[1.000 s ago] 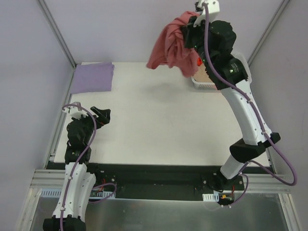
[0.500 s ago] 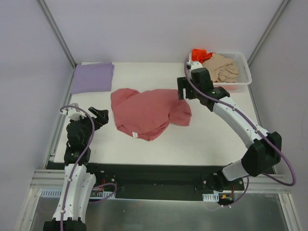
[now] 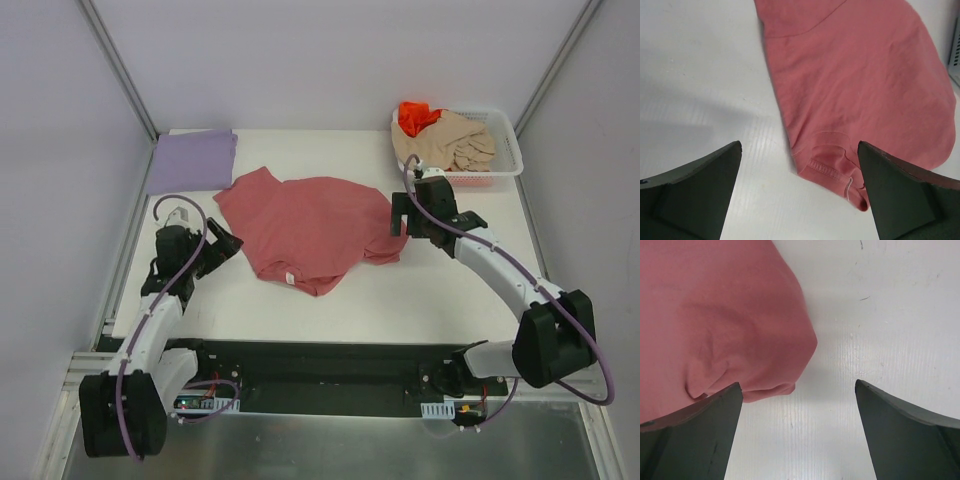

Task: Fold and stack the t-shirts
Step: Move the tshirt to the center of the board

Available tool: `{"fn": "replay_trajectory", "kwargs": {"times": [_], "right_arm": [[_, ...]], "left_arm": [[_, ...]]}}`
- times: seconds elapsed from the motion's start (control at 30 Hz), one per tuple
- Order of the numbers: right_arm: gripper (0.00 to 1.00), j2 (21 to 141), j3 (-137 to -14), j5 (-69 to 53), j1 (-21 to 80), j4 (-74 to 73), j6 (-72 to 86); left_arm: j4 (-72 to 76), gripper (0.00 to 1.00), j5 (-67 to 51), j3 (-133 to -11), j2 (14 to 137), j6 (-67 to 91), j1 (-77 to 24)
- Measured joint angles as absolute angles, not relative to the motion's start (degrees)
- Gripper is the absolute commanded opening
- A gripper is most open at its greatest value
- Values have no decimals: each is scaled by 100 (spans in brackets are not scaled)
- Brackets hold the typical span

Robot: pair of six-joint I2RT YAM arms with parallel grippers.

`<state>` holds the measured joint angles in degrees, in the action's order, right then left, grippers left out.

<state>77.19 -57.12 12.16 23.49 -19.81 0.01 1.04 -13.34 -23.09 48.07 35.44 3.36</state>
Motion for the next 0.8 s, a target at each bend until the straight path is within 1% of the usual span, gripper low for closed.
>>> {"fn": "replay_trajectory", "kwargs": {"times": [0.13, 0.2, 0.5, 0.57, 0.67, 0.8], "right_arm": [[96, 7760, -5710, 1205, 2344, -1772, -117], [96, 7926, -5767, 1160, 2344, -1667, -178], [96, 9371, -6436, 954, 2346, -1522, -189], [96, 9459, -6442, 982, 2344, -1531, -167], [96, 9441, -6429, 1170, 2335, -1531, -97], [96, 9170, -6154, 1328, 2200, -1463, 242]], "left_arm": [[108, 99, -1496, -2587, 5570, 3612, 209], [104, 99, -1463, -2722, 5900, 3660, -16], [102, 99, -1337, -3562, 7465, 3876, -1647], [-16, 99, -1214, -3695, 7555, 3972, -2027], [-362, 99, -781, -3970, 7561, 4143, -2869], [-707, 98, -113, -4462, 7596, 4204, -3881]]}}
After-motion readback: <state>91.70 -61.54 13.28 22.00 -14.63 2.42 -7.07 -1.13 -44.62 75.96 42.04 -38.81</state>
